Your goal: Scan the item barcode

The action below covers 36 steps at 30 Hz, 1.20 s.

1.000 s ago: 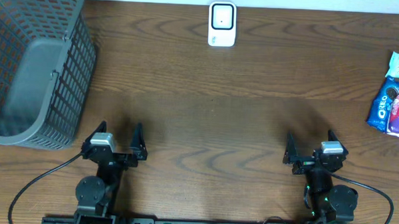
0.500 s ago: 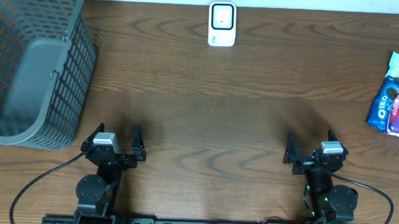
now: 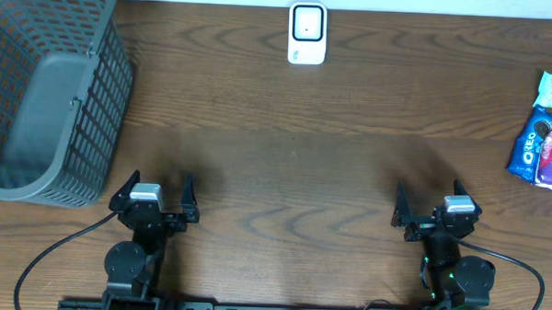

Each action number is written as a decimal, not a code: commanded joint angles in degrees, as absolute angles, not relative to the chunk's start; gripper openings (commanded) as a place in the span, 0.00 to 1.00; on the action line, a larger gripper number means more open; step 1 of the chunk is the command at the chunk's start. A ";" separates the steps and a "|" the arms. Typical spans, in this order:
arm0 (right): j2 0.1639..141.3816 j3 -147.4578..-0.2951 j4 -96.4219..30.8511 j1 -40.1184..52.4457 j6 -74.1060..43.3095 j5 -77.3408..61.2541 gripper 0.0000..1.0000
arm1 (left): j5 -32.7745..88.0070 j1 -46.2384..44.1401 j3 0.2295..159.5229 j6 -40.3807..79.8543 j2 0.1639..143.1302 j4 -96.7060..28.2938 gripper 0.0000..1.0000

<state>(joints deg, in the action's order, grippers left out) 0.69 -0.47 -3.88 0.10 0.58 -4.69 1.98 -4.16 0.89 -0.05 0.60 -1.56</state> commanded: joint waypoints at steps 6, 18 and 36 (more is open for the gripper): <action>0.32 -0.36 -4.05 -0.30 -0.16 -5.02 0.99 | -0.47 -3.86 0.23 -0.86 0.10 -4.45 0.98; 0.32 -0.36 -4.05 -0.30 -0.16 -5.02 0.99 | -0.47 -3.86 0.23 -3.07 0.10 -4.47 0.98; 0.32 -0.36 -4.05 -0.30 -0.16 -5.04 0.99 | -0.01 -3.88 0.23 -2.96 0.10 -4.29 0.98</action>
